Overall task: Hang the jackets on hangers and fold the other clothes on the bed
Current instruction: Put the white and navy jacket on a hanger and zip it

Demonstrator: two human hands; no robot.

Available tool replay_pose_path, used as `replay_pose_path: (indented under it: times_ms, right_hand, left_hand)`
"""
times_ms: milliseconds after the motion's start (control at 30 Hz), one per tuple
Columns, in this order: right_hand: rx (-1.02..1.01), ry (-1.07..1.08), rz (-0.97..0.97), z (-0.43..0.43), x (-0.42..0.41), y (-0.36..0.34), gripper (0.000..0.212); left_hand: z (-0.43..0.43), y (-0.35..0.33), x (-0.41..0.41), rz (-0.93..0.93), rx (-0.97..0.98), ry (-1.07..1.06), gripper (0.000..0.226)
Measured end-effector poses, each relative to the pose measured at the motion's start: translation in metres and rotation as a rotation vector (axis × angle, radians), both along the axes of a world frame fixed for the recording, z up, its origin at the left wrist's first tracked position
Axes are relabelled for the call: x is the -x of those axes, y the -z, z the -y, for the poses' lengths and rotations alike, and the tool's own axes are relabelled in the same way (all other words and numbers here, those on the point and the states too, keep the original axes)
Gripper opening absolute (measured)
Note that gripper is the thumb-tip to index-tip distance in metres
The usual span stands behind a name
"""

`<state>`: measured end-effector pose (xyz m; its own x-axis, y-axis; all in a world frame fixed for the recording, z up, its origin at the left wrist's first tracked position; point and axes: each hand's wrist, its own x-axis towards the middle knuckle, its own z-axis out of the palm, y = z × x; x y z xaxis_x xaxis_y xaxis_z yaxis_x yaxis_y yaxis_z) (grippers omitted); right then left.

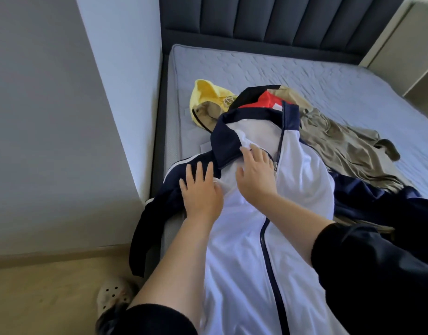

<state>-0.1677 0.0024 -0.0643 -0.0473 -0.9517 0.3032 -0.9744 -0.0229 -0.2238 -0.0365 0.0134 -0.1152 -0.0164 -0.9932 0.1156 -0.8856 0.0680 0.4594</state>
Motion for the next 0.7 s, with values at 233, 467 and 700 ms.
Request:
replay_pose_path:
  times_ms: [233, 467, 700]
  right_hand:
    - [0.181, 0.229, -0.109, 0.070, 0.016, -0.027, 0.035]
    - [0.380, 0.519, 0.431, 0.088, 0.068, -0.052, 0.038]
    - [-0.140, 0.598, 1.146, 0.080, 0.107, -0.041, 0.043]
  left_hand:
    - [0.016, 0.030, -0.009, 0.042, -0.397, 0.121, 0.057]
    - [0.017, 0.022, 0.002, -0.199, -0.383, 0.144, 0.059]
    - [0.011, 0.017, 0.012, -0.298, -0.340, 0.215, 0.060]
